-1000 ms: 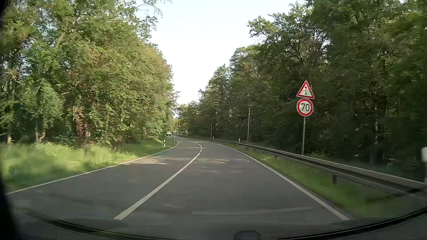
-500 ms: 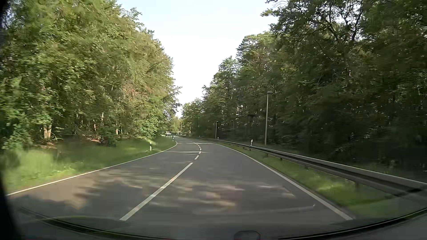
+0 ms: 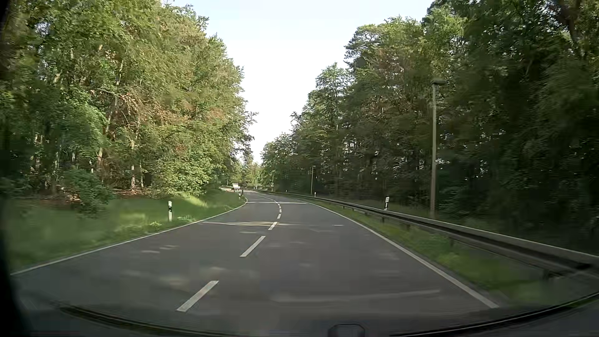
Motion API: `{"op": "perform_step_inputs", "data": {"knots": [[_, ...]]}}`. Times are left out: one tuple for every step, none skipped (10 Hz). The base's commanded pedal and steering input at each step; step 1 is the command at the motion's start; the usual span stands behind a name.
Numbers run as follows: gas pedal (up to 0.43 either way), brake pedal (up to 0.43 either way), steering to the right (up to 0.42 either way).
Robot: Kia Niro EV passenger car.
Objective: Follow the waypoints while adhering to traffic rules and regulations
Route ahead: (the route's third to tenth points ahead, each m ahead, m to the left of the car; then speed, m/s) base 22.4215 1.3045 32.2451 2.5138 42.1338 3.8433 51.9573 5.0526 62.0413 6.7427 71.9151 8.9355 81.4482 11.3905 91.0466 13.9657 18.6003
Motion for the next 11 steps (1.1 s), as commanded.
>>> {"op": "perform_step_inputs", "data": {"knots": [[0.177,0.03,-0.014],[0.177,0.03,-0.015],[0.177,0.03,-0.014],[0.177,0.03,-0.015],[0.177,0.03,-0.014],[0.177,0.03,-0.015],[0.177,0.03,-0.015],[0.177,0.03,-0.015],[0.177,0.03,-0.015],[0.177,0.03,-0.015],[0.177,0.03,-0.015]]}}
